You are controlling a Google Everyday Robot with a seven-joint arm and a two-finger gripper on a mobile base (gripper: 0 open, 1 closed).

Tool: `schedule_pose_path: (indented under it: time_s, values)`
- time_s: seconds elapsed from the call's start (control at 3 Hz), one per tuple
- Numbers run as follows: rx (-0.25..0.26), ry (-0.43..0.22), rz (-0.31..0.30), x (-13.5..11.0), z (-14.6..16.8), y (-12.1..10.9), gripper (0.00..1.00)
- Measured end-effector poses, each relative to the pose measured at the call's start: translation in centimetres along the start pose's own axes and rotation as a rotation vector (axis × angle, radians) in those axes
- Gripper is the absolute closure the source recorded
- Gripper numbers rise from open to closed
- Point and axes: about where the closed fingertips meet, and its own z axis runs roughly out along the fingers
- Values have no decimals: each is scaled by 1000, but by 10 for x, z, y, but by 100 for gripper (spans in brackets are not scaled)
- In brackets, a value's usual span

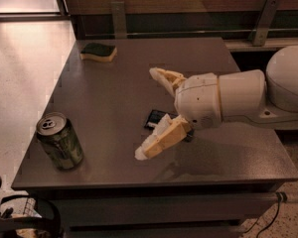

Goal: Move green can near sponge

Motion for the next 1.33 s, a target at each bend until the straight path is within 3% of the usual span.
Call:
schedule_pose_path:
  time_s: [0.33,1.33]
  values:
    - [-44,-91,10,8,37,13,0]
    - [-121,-213,-4,5,99,32,0]
